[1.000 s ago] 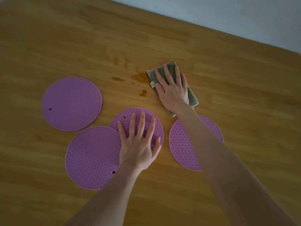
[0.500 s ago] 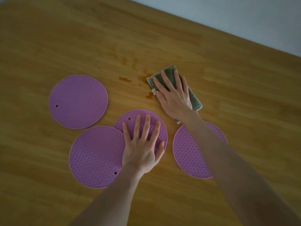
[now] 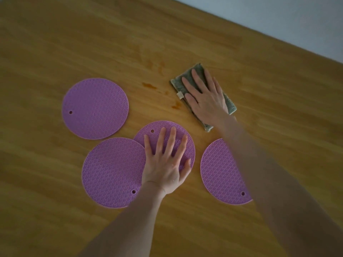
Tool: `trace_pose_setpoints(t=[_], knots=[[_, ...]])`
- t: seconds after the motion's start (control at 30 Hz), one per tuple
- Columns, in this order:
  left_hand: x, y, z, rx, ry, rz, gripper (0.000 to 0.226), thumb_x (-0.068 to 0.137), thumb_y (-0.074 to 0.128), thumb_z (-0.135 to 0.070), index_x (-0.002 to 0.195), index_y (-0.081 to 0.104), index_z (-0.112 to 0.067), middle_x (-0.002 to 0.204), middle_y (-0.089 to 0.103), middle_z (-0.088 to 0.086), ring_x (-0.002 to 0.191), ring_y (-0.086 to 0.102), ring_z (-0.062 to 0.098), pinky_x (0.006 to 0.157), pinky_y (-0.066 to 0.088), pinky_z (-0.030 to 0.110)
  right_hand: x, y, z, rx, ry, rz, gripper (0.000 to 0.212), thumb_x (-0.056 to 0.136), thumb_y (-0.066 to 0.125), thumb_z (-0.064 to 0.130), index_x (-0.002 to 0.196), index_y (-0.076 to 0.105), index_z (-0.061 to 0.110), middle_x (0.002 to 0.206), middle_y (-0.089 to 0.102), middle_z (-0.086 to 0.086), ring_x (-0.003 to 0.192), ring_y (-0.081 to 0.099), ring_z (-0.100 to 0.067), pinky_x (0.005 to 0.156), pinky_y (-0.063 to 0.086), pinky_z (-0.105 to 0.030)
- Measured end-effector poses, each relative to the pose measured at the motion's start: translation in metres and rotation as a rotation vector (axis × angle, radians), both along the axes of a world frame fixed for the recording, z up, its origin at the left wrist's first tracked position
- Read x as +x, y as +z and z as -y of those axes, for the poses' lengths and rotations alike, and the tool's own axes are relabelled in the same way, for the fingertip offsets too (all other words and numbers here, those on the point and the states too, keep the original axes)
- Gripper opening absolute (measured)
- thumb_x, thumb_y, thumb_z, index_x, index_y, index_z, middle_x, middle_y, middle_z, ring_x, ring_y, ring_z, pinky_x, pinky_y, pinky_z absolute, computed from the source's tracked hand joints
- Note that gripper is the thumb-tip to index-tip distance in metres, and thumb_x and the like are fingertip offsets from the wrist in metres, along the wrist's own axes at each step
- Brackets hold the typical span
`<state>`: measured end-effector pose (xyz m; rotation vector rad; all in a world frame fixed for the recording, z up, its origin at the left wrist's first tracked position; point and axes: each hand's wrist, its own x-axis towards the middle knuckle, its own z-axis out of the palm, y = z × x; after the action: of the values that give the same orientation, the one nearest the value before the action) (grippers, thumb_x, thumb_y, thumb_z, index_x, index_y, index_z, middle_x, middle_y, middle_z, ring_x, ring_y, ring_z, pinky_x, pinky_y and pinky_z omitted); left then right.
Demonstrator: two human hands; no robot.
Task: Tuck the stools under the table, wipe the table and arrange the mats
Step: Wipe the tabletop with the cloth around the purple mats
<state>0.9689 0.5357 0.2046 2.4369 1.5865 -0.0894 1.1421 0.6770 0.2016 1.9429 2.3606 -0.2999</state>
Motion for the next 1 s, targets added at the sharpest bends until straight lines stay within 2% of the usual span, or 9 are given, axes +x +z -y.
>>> trace_pose_setpoints(t=[0.1,0.2,0.3,0.57,0.77,0.9,1.0], knots=[[0.001,0.001,-0.001,-0.012,0.005,0.005,0.064,0.088,0.034,-0.055,0.143,0.039,-0.021,0.151,0.031,0.015,0.138,0.027,0.040,0.106,0.016,0.070,-0.016,0.001,0.015,0.013,0.134,-0.001,0.057,0.096,0.005,0.051,0.150,0.014,0.037,0.160,0.007,0.004,0.147,-0.003,-0.029,0.116,-0.005,-0.039],[0.000,0.001,-0.001,-0.017,0.010,0.010,0.064,0.088,0.034,-0.055,0.142,0.040,-0.022,0.151,0.032,0.015,0.138,0.027,0.040,0.105,0.017,0.070,-0.033,0.001,0.010,0.021,0.205,-0.014,0.055,0.097,0.010,0.049,0.149,0.021,0.035,0.159,0.014,0.003,0.147,0.003,-0.031,0.117,-0.002,-0.041],[0.000,0.001,-0.001,-0.018,0.008,0.015,0.064,0.087,0.036,-0.055,0.141,0.041,-0.022,0.151,0.032,0.015,0.138,0.027,0.040,0.105,0.019,0.070,-0.045,0.000,-0.009,0.025,0.246,-0.023,0.052,0.099,0.013,0.049,0.149,0.019,0.037,0.159,0.013,0.004,0.147,0.002,-0.029,0.118,0.000,-0.042],[0.001,0.002,-0.002,-0.024,0.012,0.012,0.064,0.087,0.037,-0.055,0.142,0.040,-0.023,0.152,0.031,0.014,0.139,0.026,0.039,0.105,0.016,0.069,-0.042,-0.002,-0.038,0.029,0.158,-0.040,0.049,0.101,0.018,0.048,0.149,0.016,0.039,0.160,0.007,0.005,0.147,0.000,-0.023,0.117,0.000,-0.038],[0.002,0.001,-0.003,-0.017,0.017,0.022,0.064,0.087,0.037,-0.056,0.142,0.040,-0.022,0.152,0.031,0.014,0.139,0.026,0.040,0.106,0.014,0.069,-0.046,-0.001,-0.012,0.019,0.231,-0.013,0.056,0.097,0.005,0.050,0.150,0.017,0.037,0.160,0.010,0.003,0.147,-0.001,-0.030,0.118,-0.002,-0.041],[0.001,0.000,-0.003,-0.018,0.014,0.036,0.064,0.087,0.037,-0.056,0.142,0.038,-0.022,0.152,0.030,0.014,0.139,0.026,0.039,0.105,0.014,0.070,-0.073,0.000,-0.033,0.002,0.285,-0.020,0.050,0.101,0.013,0.048,0.149,0.014,0.040,0.160,0.008,0.006,0.147,-0.003,-0.028,0.119,-0.002,-0.041],[0.001,-0.001,-0.004,-0.020,0.020,0.048,0.064,0.087,0.037,-0.055,0.142,0.039,-0.023,0.152,0.030,0.013,0.139,0.025,0.039,0.106,0.015,0.070,-0.082,0.002,-0.055,-0.002,0.246,-0.030,0.049,0.101,0.016,0.049,0.149,0.015,0.041,0.160,0.007,0.007,0.147,-0.003,-0.025,0.118,-0.002,-0.040]])
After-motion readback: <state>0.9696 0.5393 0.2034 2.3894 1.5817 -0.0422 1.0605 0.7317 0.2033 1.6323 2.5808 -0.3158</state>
